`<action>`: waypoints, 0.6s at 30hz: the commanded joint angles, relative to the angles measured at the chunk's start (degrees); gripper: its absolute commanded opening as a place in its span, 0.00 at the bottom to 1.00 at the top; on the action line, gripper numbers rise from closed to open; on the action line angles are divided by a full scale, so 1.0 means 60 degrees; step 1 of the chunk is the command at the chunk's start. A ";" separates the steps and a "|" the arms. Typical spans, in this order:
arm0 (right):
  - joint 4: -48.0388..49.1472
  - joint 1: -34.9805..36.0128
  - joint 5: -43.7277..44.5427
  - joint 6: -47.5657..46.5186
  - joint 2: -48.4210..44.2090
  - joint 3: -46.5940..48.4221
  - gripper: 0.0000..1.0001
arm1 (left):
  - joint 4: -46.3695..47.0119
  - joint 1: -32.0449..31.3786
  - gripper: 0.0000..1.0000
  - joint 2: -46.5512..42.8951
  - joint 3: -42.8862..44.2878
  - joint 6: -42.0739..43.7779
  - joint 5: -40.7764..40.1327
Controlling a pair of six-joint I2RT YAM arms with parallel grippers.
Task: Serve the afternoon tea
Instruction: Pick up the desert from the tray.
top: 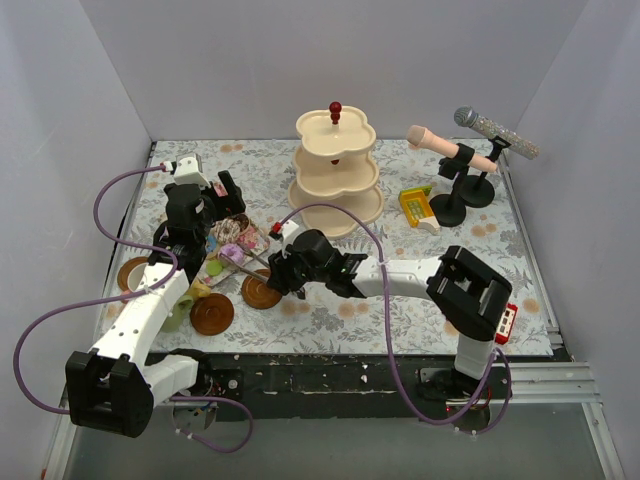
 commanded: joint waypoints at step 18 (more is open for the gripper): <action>0.0089 0.0060 0.1090 -0.0314 -0.2410 -0.0866 0.39 | 0.0129 -0.0023 0.98 -0.0104 0.0040 0.0094 0.0026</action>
